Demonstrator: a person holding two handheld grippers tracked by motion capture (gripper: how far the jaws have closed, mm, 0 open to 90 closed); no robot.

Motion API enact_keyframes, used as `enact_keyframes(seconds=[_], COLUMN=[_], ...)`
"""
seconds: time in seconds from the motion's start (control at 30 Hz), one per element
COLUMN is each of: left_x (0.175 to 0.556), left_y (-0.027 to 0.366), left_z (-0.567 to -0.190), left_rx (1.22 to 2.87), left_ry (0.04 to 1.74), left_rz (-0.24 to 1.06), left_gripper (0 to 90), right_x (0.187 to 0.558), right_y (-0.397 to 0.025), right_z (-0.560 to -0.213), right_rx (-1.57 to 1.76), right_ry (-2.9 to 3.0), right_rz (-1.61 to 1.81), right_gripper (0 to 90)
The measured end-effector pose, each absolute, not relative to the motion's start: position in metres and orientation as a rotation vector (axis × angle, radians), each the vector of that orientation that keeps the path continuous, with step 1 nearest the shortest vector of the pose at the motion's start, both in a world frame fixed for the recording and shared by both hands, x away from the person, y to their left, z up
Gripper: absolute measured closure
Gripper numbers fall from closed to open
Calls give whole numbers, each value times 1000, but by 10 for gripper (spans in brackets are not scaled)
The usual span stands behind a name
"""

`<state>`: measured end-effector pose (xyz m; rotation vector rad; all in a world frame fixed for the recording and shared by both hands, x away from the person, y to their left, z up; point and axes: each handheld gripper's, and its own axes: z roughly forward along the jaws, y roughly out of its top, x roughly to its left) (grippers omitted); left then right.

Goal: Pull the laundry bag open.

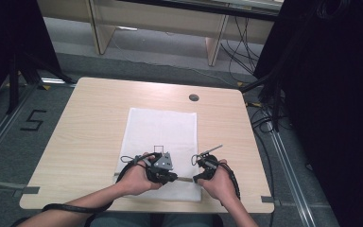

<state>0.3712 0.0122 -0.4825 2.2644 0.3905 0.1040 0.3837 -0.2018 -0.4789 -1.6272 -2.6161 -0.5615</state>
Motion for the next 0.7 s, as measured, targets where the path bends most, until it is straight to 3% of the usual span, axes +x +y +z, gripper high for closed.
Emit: enact_keyframes(seconds=[0.7], left_x=[370], left_y=[25], left_z=[-478], left_rx=[2266], left_ry=[399], left_rz=[108], left_gripper=[873], right_x=[385], right_y=[-204], right_z=[-481], right_rx=[-1585], right_ry=[-2645], right_rz=[-599], right_gripper=[900])
